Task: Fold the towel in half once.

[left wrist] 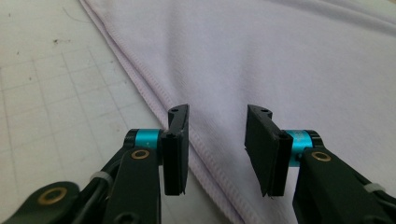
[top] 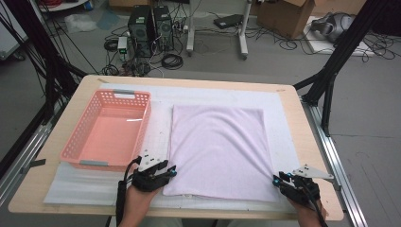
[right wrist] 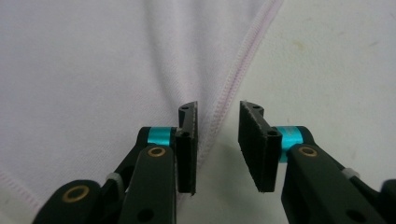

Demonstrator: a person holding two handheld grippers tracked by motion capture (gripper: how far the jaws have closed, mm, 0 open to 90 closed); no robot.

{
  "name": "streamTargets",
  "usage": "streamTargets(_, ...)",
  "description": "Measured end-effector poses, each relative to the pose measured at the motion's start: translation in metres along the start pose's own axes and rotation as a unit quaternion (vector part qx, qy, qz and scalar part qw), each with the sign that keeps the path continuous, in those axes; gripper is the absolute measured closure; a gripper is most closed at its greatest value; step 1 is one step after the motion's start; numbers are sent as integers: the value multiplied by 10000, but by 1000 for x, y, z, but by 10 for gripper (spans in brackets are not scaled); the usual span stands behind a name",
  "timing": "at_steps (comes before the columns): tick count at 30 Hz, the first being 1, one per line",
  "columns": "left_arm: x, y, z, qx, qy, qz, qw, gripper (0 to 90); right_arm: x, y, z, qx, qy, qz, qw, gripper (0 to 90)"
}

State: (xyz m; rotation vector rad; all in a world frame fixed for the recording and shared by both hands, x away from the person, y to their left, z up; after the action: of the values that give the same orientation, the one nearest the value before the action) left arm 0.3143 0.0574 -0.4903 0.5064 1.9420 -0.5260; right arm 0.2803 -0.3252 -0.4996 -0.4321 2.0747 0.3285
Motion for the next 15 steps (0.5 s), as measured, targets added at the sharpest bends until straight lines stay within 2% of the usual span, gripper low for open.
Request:
streamTargets(2,-3,5,5,-88,6,-26,10000,607,-6,-4,-2,13,-169,62,9998,644)
streamTargets(4,-6,13,12,-173,16,-19,9998,622,-9,-5,-2,-12,-241,-17,9997,644)
streamTargets(9,-9,31,35,-443,227,-54,9987,651,-11,-3,4,-55,-250,-118,9996,644)
streamTargets(10,-6,34,39,-528,347,-103,9979,668,-12,-2,4,-63,-247,-115,9996,644)
streamTargets(11,-6,35,39,-554,349,-90,9978,695,-12,-2,4,-68,-243,-127,9996,644)
streamTargets(13,-7,33,38,-659,343,262,9969,846,-11,-2,3,-88,-231,-162,9996,647)
streamTargets(14,-7,33,37,-775,372,375,9956,859,-11,-3,3,-74,-222,-175,9996,649)
streamTargets(15,-7,36,36,-953,379,365,9941,869,-10,-3,3,-51,-213,-191,9996,649)
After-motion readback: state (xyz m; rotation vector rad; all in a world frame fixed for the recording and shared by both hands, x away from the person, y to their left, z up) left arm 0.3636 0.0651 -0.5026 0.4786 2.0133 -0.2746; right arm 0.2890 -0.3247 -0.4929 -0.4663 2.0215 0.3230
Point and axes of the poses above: each handheld gripper's, and its own axes: z roughly forward along the jaws, x roughly out of its underside, y roughly to its left, the point moved 9 cm from there along z, roughly forward along the jaws, and after that the axes turned 9 degrees about -y, right-handed, at the moved point
